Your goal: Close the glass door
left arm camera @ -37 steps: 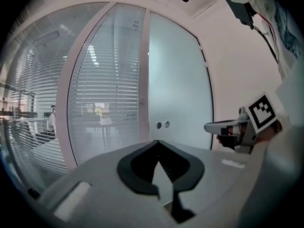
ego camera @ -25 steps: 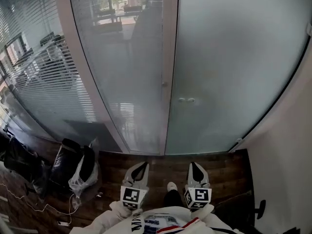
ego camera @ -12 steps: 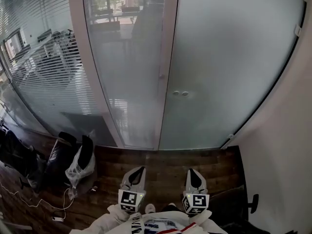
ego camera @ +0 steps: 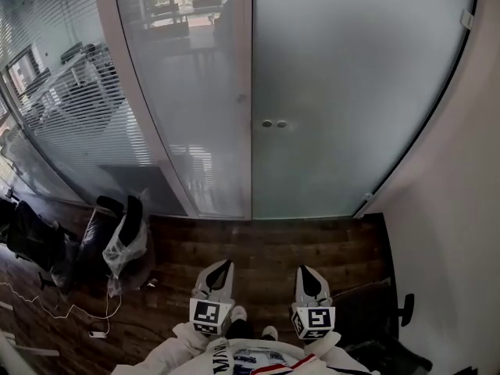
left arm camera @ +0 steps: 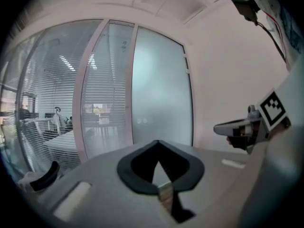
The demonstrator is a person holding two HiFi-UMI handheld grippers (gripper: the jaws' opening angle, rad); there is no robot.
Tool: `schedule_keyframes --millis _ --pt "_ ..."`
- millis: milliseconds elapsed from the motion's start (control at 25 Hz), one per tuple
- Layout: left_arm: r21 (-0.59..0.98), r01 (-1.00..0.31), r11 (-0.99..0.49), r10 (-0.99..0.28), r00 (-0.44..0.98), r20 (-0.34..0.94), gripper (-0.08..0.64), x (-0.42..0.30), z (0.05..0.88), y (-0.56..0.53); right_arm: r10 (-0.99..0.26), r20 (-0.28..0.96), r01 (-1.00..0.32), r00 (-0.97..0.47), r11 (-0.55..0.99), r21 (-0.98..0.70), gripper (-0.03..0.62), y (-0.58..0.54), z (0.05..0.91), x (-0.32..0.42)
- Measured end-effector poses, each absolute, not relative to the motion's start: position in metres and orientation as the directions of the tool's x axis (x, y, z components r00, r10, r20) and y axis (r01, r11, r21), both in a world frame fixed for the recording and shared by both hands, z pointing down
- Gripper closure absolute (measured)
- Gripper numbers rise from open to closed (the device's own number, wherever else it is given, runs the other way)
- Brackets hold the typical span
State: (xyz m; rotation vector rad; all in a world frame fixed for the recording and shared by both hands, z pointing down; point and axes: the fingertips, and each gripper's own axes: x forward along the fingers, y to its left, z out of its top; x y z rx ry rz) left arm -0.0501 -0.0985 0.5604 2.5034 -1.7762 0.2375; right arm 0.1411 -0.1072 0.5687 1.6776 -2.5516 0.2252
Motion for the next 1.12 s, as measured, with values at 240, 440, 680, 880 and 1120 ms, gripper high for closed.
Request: schedule_keyframes --millis 240,440,680,880,1120 --pt "-0.039 -0.942 -0.332 -0.929 0.319 0.188 0.558 -0.005 0.566 -0.066 -0.881 0.156 -0.894 -0.447 0.439 -0.085 0.588 -0.078 0.57 0.175" --pt "-0.049 -0.935 -0.351 -0.922 0.336 0.191 0.558 0.013 0.564 -0.049 -0.881 0.15 -0.894 -0.448 0.437 -0.102 0.588 -0.065 0.568 0.186" --pt "-0.066 -0.928 -0.367 -0.92 0.352 0.176 0.558 0.015 0.555 -0.054 -0.893 0.119 -0.9 -0.434 0.423 -0.107 0.588 -0.063 0.556 0.186" --pt "-0.066 -0.93 -0.362 -0.922 0.347 0.169 0.558 0.005 0.553 -0.05 -0.897 0.123 -0.903 -0.426 0.413 -0.116 0.588 -0.063 0.558 0.182" --pt "-0.065 -0.934 -0.351 -0.925 0.336 0.178 0.558 -0.004 0.556 -0.046 -0.896 0.129 -0.903 -0.426 0.412 -0.12 0.588 -0.06 0.558 0.177"
